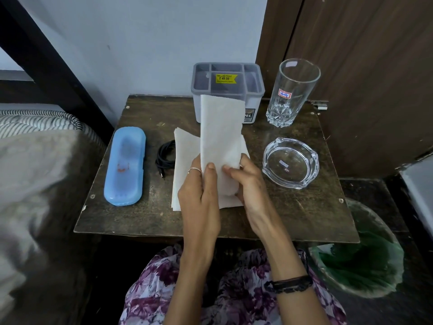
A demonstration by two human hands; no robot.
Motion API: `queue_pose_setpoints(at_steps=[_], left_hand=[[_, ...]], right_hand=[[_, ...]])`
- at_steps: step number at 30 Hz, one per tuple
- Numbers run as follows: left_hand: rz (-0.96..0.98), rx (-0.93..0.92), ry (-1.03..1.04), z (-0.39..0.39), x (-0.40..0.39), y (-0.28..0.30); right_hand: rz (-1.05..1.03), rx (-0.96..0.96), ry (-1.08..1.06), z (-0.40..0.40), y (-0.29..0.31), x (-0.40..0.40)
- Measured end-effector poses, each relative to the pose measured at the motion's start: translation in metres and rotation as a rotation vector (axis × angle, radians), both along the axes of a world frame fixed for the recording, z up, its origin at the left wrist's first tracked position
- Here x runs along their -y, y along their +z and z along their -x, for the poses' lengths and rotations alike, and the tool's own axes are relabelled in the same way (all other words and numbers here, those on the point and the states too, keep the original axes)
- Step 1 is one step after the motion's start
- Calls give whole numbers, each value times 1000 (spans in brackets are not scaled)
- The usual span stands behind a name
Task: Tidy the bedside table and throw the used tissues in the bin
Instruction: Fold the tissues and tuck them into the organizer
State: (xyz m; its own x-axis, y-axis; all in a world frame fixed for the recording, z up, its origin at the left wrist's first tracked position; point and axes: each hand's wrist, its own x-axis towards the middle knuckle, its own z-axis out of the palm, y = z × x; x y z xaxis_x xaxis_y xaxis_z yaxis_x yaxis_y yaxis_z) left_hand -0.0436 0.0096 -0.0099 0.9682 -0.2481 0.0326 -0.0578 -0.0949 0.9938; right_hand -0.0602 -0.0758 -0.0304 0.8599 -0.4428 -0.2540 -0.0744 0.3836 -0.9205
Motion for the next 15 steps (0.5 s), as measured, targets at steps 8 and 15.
queue_pose_setpoints(at_steps=[8,15], left_hand=[[-53,76,0,-14,-5,-8],[-47,-7,-54,-20,-3,-18]], right_hand=[[508,49,-99,6,4,4],[730,-74,-41,8,-1,3]])
